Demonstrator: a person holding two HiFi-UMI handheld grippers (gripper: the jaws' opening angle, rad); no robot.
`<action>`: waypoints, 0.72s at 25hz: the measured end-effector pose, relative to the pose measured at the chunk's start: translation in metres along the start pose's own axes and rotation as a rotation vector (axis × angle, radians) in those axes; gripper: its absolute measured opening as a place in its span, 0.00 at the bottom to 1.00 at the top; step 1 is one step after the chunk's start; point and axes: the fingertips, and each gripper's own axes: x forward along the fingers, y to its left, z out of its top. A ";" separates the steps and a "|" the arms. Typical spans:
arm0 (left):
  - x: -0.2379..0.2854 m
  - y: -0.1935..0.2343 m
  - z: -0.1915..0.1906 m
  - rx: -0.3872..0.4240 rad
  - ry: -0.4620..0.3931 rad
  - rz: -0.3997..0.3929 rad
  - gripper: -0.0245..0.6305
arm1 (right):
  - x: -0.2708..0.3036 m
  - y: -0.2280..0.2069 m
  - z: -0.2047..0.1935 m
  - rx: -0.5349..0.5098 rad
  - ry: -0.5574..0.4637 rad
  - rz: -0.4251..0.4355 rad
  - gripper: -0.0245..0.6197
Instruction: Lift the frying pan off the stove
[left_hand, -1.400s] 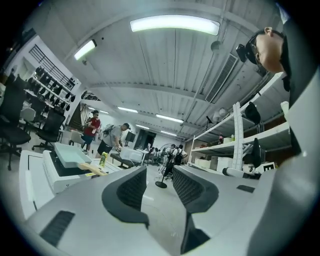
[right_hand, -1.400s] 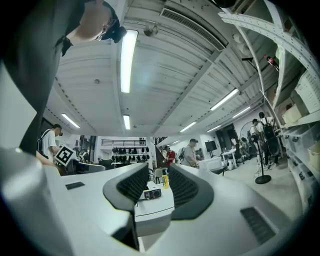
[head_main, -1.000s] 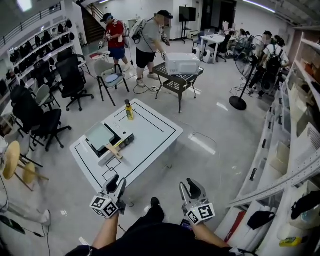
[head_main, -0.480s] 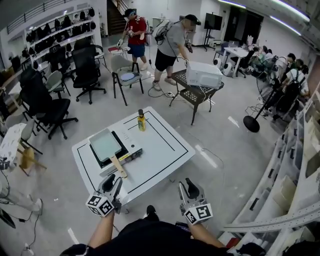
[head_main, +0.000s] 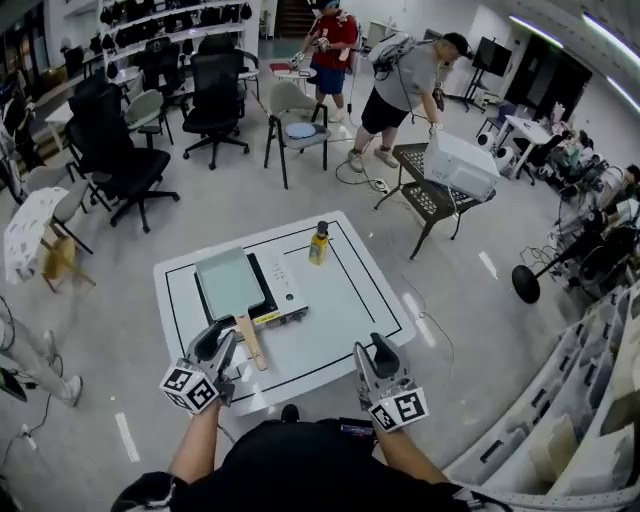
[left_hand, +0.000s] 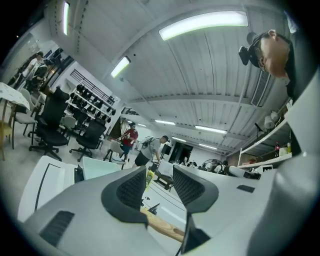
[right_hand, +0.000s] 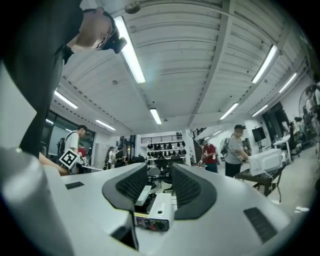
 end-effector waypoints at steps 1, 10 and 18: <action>-0.002 0.007 0.001 -0.011 -0.002 0.016 0.29 | 0.009 0.003 -0.003 0.016 0.002 0.029 0.28; -0.014 0.050 -0.012 -0.246 0.067 0.108 0.31 | 0.077 0.040 -0.055 0.251 0.152 0.359 0.30; 0.002 0.058 -0.049 -0.514 0.216 0.032 0.35 | 0.138 0.081 -0.108 0.620 0.418 0.671 0.32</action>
